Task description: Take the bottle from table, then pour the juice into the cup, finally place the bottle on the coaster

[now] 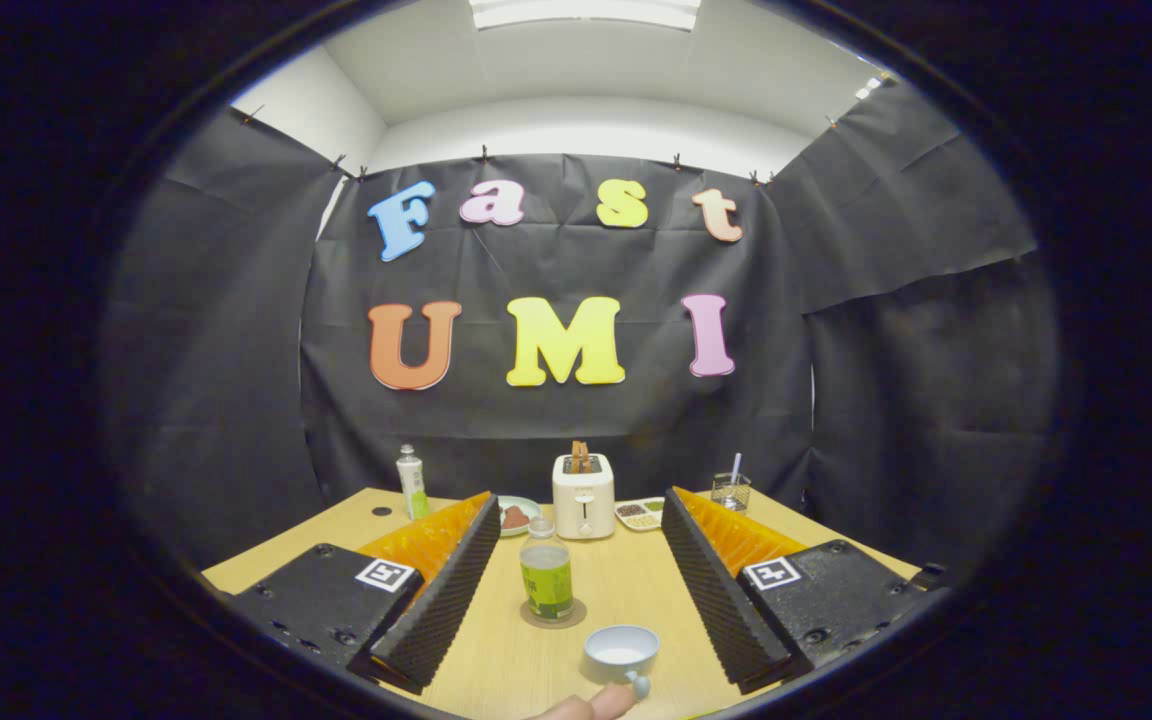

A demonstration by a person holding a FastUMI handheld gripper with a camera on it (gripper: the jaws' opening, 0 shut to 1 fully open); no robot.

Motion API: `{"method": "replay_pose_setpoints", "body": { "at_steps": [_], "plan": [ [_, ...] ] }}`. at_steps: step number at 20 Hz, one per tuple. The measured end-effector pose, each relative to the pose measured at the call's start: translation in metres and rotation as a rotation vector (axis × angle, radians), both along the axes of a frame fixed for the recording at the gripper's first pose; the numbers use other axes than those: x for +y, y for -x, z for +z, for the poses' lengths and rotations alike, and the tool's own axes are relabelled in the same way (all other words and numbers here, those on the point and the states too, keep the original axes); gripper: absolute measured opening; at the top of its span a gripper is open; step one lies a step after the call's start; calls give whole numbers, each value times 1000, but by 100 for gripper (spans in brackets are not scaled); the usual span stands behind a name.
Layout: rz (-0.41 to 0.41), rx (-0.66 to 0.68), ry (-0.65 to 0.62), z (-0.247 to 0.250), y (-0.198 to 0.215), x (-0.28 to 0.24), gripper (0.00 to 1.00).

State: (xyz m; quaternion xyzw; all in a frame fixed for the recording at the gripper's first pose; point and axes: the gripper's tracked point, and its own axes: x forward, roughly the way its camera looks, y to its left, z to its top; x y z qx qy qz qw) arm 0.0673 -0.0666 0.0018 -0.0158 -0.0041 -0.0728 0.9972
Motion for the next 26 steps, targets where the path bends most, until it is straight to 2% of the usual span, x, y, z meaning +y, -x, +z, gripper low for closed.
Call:
{"method": "replay_pose_setpoints", "body": {
  "at_steps": [3, 10, 18, 22, 26],
  "plan": [
    [8, 5, -3, -4, 20, 3, 100],
    [-25, 23, 76, -10, 71, 5, 100],
    [-48, 33, 33, -30, 128, -8, 100],
    [-22, 59, 9, -45, 147, -3, 100],
    [-5, 61, 62, -50, 153, 5, 100]
  ]
}}
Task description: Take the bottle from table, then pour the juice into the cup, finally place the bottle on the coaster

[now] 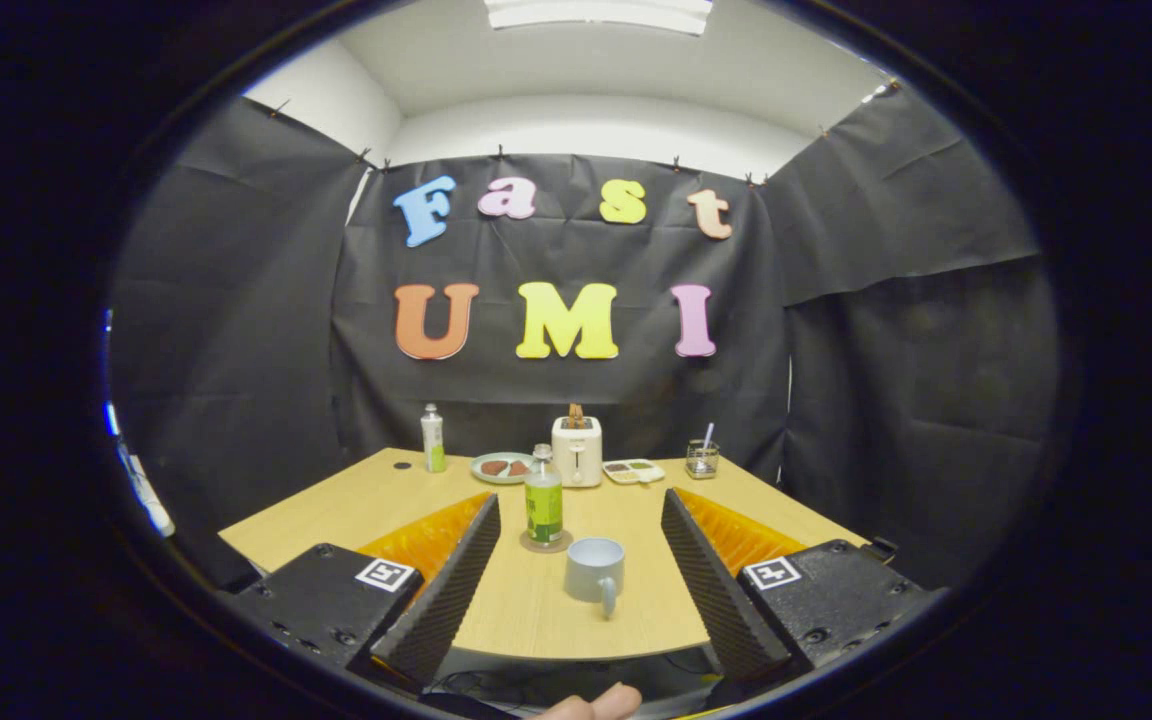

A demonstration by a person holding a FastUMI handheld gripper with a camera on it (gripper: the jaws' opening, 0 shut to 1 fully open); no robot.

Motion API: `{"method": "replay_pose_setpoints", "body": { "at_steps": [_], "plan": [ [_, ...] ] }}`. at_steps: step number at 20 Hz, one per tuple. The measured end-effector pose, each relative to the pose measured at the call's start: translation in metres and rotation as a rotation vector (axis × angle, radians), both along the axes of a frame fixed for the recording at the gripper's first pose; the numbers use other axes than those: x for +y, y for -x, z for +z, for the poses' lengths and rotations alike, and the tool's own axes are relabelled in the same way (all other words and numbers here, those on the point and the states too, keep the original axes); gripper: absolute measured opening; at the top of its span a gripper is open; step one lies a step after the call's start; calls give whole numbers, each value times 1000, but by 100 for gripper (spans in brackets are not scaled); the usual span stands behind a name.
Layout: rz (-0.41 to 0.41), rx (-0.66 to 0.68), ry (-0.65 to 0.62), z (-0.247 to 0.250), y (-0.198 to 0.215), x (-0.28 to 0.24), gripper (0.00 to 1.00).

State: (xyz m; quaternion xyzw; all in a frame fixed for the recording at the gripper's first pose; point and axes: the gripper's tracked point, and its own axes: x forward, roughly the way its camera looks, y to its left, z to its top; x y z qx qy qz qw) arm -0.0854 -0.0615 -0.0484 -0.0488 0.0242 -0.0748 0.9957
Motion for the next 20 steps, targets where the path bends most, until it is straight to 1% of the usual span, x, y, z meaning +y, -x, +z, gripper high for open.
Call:
{"method": "replay_pose_setpoints", "body": {
  "at_steps": [4, 6, 20],
  "plan": [
    [-15, -32, 57, 6, 5, 6, 100],
    [-11, -41, 66, 7, 7, 11, 100],
    [5, -65, 15, 17, 11, 11, 100]
  ]
}}
